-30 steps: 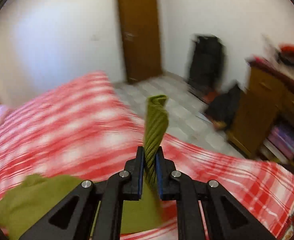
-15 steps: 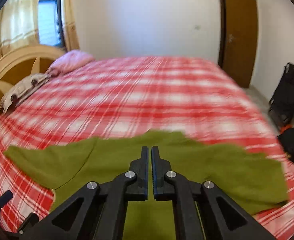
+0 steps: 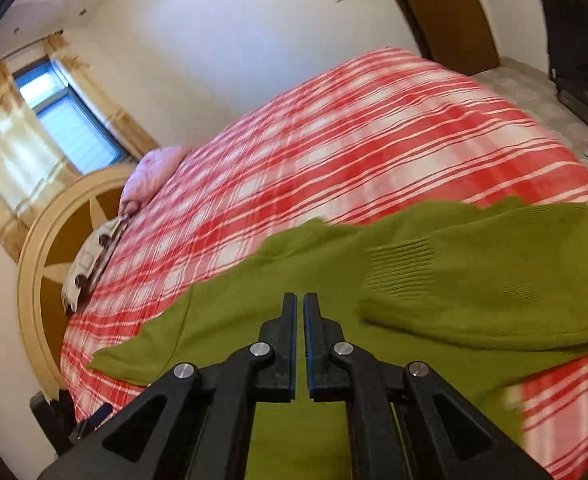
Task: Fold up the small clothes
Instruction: 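Fold the held sleeve across the sweater body with the right gripper, release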
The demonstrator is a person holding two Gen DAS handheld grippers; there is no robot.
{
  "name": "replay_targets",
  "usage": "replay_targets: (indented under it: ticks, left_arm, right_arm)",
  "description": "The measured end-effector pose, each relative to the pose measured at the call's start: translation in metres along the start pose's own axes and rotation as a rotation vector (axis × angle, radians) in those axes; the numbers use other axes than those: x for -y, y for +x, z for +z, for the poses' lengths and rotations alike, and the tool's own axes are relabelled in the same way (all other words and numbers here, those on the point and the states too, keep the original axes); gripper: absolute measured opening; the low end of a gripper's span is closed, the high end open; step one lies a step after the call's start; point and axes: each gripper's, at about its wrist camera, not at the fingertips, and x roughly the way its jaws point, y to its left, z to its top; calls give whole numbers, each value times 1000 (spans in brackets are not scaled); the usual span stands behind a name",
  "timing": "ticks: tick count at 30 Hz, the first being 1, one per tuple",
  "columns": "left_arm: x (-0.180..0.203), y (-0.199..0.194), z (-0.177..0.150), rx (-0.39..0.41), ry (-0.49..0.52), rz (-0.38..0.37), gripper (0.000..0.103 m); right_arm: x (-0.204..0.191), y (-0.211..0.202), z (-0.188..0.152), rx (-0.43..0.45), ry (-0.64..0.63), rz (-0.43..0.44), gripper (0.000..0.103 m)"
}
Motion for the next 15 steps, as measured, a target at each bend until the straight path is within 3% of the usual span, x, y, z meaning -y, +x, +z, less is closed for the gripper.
replay_targets:
  ticks: [4,6,8,11,13,14,15]
  left_arm:
    - [12,6,-3,-40,3,-36,103]
    - [16,5,-3,-42,17,-36,103]
    - [19,1,-4,-28,37,-25,103]
    - [20,-1,-3,-19,46,-2,103]
    - [19,0,-2,-30,34,-8,103]
    - [18,1,-2,-36,27,-12,103]
    - [18,2,-2,-40,25,-15,103]
  right_arm:
    - [11,17,-1,-114,-74,-100,4]
    - [12,24,-3,-138,-93,-73,4]
    - [19,18,-4,-106,-29,27,4]
    - [26,18,-5,-80,122,256,4]
    - [29,20,-9,-66,193,353,10]
    - [27,20,-11,-70,197,350,39]
    - [26,22,-11,-85,187,339,86]
